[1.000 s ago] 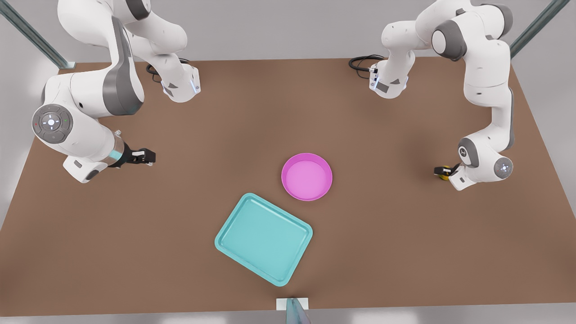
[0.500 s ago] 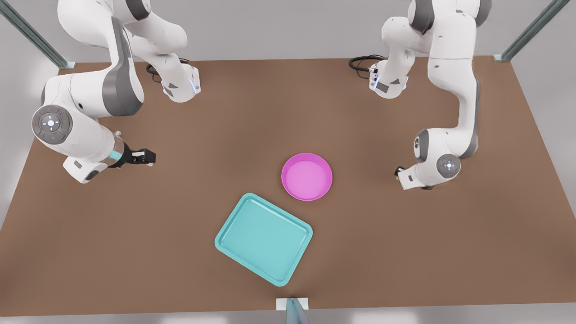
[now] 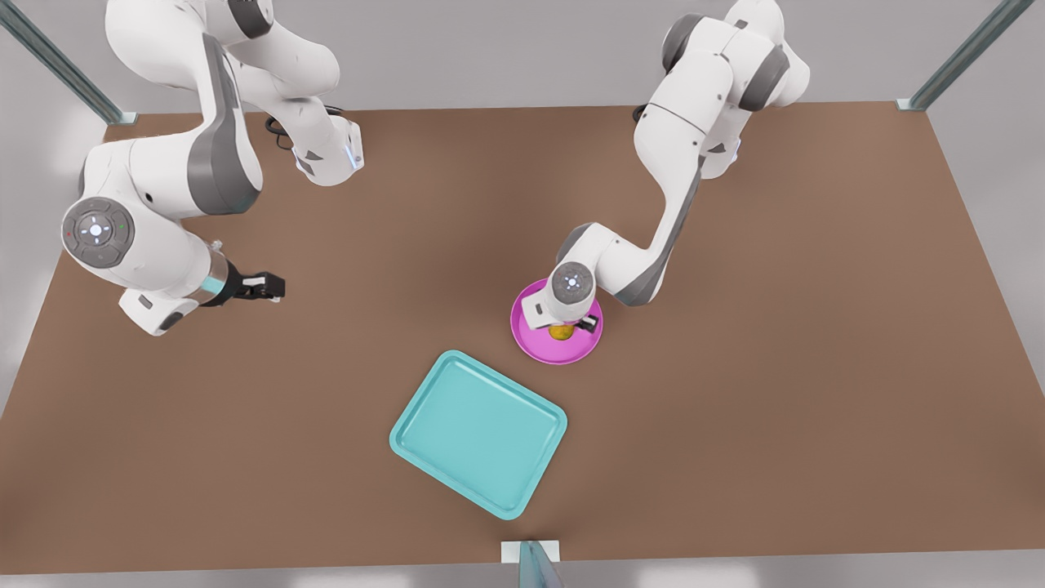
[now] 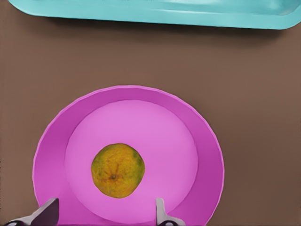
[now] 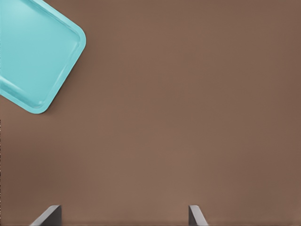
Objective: Place the orange on the plate with the left arm and the plate on the tray with the right arm
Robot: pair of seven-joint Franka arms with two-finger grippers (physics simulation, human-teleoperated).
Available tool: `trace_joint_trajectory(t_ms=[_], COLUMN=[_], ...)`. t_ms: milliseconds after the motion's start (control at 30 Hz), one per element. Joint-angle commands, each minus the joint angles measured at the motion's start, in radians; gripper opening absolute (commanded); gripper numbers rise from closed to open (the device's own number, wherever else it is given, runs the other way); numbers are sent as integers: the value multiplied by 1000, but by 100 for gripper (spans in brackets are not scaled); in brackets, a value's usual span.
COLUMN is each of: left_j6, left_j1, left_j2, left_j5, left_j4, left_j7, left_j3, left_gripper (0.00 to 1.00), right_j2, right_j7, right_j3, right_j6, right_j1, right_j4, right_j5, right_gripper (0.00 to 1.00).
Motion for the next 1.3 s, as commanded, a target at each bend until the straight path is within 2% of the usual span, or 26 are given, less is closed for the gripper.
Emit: trace_joint_trajectory(t_ms=[0,33,67,133,167,200,233,267,300,333,367,400,433,500,567,867,1267], left_j6=[-247,-446,-637,-838,-868,-868,-868,-862,-849,-786,-671,-667,-681,-802,-799,-809,-818], left_j1=[25,28,29,31,29,31,36,123,360,571,572,583,582,580,582,583,582], left_j2=[-70,-128,-162,-163,-163,-163,-166,-220,-289,-364,-429,-432,-421,-340,-332,-351,-349], left_j5=[3,-3,-46,-46,-46,-48,-46,-42,13,157,171,164,162,151,153,151,150], left_j4=[28,86,193,330,336,350,376,370,365,312,218,210,216,332,332,327,325], left_j7=[-406,-289,-163,27,103,117,113,93,32,35,38,39,38,39,42,35,30], left_j3=[50,163,326,542,610,646,648,579,238,-64,-73,-73,-73,-74,-74,-62,-64], left_gripper=[100,100,100,100,100,100,100,100,100,100,100,100,100,100,100,100,100], right_j2=[76,159,217,222,185,118,98,96,96,99,107,113,125,153,168,250,383], right_j7=[24,23,24,9,11,12,23,66,161,267,302,349,380,405,400,239,207], right_j3=[3,2,3,22,31,75,106,111,111,111,111,111,111,108,106,100,103], right_j6=[5,68,122,257,399,583,706,804,820,847,902,976,1025,1114,1145,1139,1162], right_j1=[23,25,52,144,193,237,264,309,342,362,379,405,425,442,444,433,471], right_j4=[-2,-4,-5,-112,-217,-371,-450,-491,-496,-501,-524,-540,-539,-533,-521,-490,-445], right_j5=[132,335,454,551,587,634,669,686,712,711,711,712,712,712,711,705,700], right_gripper=[100,100,100,100,100,100,100,100,100,100,100,100,100,100,100,100,100])
